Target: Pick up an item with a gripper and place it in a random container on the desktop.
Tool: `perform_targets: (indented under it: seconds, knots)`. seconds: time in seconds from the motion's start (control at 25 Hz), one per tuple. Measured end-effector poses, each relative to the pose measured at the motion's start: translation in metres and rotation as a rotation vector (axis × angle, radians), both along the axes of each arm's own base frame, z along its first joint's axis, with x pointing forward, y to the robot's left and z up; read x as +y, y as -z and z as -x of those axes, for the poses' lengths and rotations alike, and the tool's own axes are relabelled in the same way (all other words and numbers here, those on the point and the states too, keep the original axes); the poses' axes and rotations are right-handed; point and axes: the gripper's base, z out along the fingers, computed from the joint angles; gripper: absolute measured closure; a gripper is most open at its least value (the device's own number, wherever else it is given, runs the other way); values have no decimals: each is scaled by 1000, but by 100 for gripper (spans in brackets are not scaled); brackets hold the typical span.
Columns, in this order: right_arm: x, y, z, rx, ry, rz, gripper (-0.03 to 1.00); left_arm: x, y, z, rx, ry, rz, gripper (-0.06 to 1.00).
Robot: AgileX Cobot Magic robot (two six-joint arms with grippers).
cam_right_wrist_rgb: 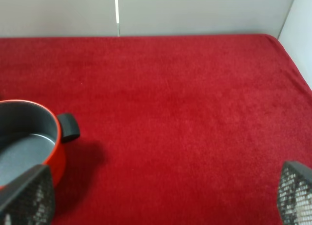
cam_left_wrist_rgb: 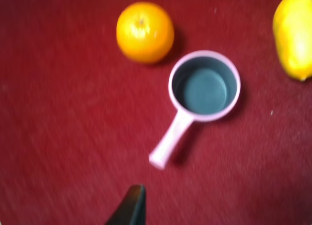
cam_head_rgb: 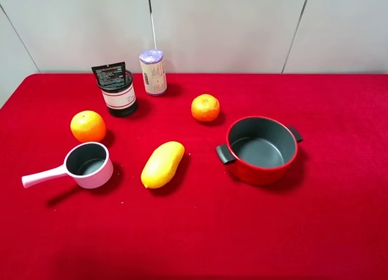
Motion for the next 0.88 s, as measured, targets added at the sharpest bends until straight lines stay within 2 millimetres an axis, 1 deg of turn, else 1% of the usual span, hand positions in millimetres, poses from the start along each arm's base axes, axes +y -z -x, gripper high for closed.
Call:
perform_targets:
  seconds: [0.16, 0.32, 0.44, 0.72, 0.88]
  knots:
    - [0, 0, 0, 0, 0, 0, 27, 7, 34, 24, -44, -75, 50, -5]
    - [0, 0, 0, 0, 0, 0, 27, 11, 57, 43, -109, -122, 63, -5]
    - [0, 0, 0, 0, 0, 0, 27, 12, 66, 53, -151, -141, 68, -5]
    - [0, 0, 0, 0, 0, 0, 27, 13, 65, 66, -219, -162, 92, -5]
    - [0, 0, 0, 0, 0, 0, 27, 13, 71, 75, -230, -176, 109, -5]
